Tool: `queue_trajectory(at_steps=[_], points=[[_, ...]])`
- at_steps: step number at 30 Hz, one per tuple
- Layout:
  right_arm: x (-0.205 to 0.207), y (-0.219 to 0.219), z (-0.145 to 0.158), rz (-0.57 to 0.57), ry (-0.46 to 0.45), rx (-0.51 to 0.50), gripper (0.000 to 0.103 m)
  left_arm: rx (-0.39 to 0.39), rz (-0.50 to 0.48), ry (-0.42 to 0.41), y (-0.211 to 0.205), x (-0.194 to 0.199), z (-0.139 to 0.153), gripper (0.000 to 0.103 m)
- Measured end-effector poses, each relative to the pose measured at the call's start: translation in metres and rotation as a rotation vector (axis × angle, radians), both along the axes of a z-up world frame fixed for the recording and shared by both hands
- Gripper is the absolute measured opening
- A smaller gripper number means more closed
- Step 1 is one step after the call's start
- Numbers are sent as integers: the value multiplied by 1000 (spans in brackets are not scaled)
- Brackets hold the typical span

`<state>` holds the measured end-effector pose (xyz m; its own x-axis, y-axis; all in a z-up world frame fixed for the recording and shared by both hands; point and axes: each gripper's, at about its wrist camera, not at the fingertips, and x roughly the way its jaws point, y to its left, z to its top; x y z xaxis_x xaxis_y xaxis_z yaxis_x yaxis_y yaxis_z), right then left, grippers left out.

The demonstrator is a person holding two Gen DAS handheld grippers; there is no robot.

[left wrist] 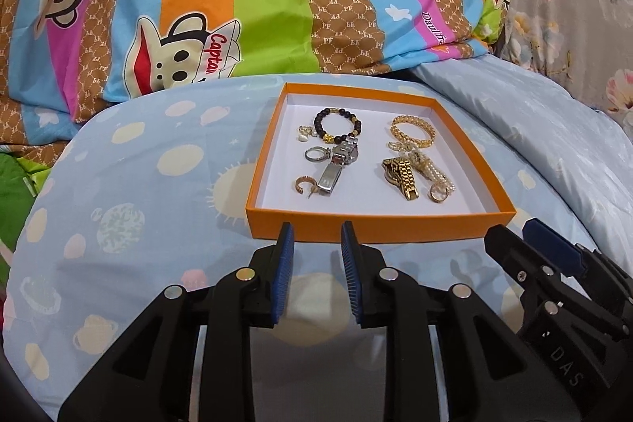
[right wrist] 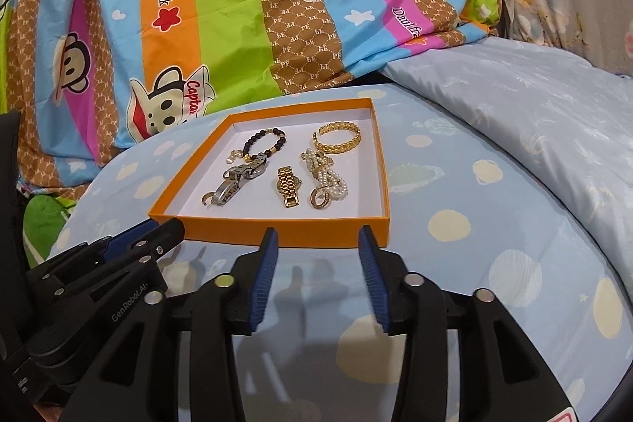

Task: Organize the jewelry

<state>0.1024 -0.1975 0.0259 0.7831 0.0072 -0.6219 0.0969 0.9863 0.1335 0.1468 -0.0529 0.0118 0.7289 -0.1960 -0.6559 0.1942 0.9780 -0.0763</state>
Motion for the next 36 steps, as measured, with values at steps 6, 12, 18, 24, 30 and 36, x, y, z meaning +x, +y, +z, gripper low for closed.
queue_trajectory(at_steps=[6, 12, 18, 24, 30, 36], points=[[-7, 5, 1, -1, -1, -32, 52, 8, 10, -19, 0, -10, 2, 34], [-7, 3, 0, -15, 6, -29, 56, 26, 12, -20, -2, -12, 2, 34], [-4, -1, -2, -30, 22, -17, 58, 63, 15, -11, -8, -9, 0, 34], [-4, -1, -3, -29, 24, -15, 59, 69, 30, -5, -8, -7, -1, 34], [-4, -1, -3, -30, 24, -15, 60, 77, 38, -4, -9, -6, 0, 35], [-4, -1, -3, -30, 25, -14, 60, 83, 47, -4, -9, -6, 0, 35]])
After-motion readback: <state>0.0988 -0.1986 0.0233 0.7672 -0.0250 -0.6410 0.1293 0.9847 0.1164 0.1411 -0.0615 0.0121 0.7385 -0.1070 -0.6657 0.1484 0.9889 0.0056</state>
